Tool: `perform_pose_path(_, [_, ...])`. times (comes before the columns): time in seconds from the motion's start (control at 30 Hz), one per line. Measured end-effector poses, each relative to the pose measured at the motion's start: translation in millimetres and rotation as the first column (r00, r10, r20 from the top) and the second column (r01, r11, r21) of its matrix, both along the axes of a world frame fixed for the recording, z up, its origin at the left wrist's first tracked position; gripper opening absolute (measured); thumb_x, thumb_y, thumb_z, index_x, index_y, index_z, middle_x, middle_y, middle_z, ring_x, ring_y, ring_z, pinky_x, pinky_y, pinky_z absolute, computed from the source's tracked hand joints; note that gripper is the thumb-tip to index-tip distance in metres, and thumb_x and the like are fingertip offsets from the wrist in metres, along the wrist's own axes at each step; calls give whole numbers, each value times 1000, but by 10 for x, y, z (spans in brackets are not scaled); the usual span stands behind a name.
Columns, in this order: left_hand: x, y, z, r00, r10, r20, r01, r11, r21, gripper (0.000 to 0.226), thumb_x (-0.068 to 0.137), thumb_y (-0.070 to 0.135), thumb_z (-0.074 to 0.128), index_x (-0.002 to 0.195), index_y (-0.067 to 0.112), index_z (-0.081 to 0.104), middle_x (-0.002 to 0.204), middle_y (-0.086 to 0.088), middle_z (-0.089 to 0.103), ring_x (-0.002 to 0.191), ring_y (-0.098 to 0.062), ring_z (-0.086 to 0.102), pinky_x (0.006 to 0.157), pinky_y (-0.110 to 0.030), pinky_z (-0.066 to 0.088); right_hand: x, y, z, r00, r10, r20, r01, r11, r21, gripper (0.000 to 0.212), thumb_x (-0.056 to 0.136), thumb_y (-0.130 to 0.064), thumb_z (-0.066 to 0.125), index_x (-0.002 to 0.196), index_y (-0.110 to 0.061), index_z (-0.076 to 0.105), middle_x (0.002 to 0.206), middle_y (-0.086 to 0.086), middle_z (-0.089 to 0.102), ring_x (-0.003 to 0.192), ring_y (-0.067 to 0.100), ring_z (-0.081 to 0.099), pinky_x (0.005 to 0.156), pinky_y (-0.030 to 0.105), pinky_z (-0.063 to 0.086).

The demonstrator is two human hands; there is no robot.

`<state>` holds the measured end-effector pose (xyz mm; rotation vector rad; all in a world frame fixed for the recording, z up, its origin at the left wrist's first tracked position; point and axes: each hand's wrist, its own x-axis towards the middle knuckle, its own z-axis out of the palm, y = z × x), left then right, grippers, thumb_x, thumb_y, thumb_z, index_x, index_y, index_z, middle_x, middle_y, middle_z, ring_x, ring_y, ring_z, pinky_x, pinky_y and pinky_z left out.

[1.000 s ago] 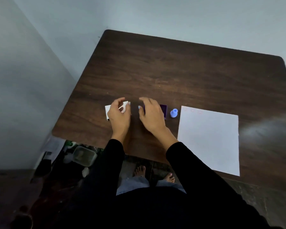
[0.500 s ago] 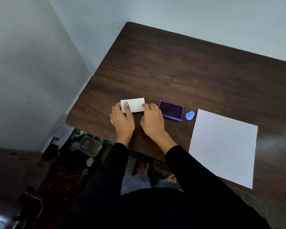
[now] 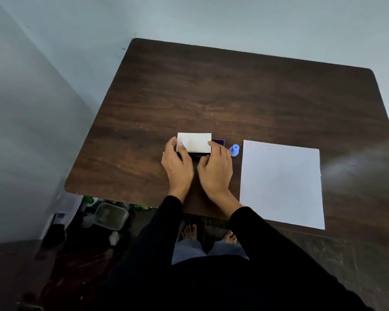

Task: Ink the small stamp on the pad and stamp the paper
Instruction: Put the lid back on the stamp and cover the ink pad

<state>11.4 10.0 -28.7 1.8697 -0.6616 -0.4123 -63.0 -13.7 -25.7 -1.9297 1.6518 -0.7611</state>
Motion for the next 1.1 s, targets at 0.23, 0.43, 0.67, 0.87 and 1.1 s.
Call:
perform_pose_path(0.23, [-178, -108, -80, 995, -104, 6, 103, 990, 96, 36, 89, 4, 49, 126, 2, 51, 125, -16, 60, 117, -29, 53, 97, -30, 37, -180, -59, -41, 998, -69, -15, 70, 992, 105, 41, 87, -12, 50, 127, -7, 48, 129, 11, 55, 121, 26, 48, 97, 37, 43])
perform_pose_path(0.43, [-154, -154, -84, 988, -151, 4, 149, 976, 161, 39, 88, 2, 50, 127, 3, 51, 125, -15, 61, 117, -30, 53, 102, -39, 41, -222, -85, -58, 998, -62, -20, 65, 983, 173, 42, 88, -13, 48, 129, -6, 45, 132, 11, 51, 119, 26, 48, 86, 35, 46])
perform_pose_path(0.67, [-136, -152, -88, 984, -176, -16, 176, 969, 173, 44, 83, 3, 59, 126, 4, 52, 122, -14, 62, 113, -30, 55, 100, -41, 44, -233, -101, -61, 999, -43, -23, 46, 981, 187, 43, 89, -14, 52, 130, -1, 45, 134, 14, 50, 123, 26, 45, 92, 32, 45])
perform_pose_path(0.87, [-128, -149, -105, 982, -183, -46, 188, 965, 180, 53, 77, 7, 70, 127, 8, 52, 122, -12, 61, 117, -25, 53, 97, -28, 41, -253, -107, -49, 1000, -5, -26, 10, 984, 178, 42, 89, -12, 52, 128, 2, 47, 134, 16, 50, 123, 27, 44, 96, 33, 43])
perform_pose_path(1.1, [-111, -134, -150, 976, -220, -3, 215, 951, 220, 62, 74, 10, 74, 131, 10, 49, 127, -12, 57, 121, -23, 47, 101, -31, 40, -281, -97, -69, 998, 32, -58, -22, 986, 163, 42, 91, -13, 51, 130, 2, 47, 135, 14, 47, 124, 25, 44, 97, 30, 43])
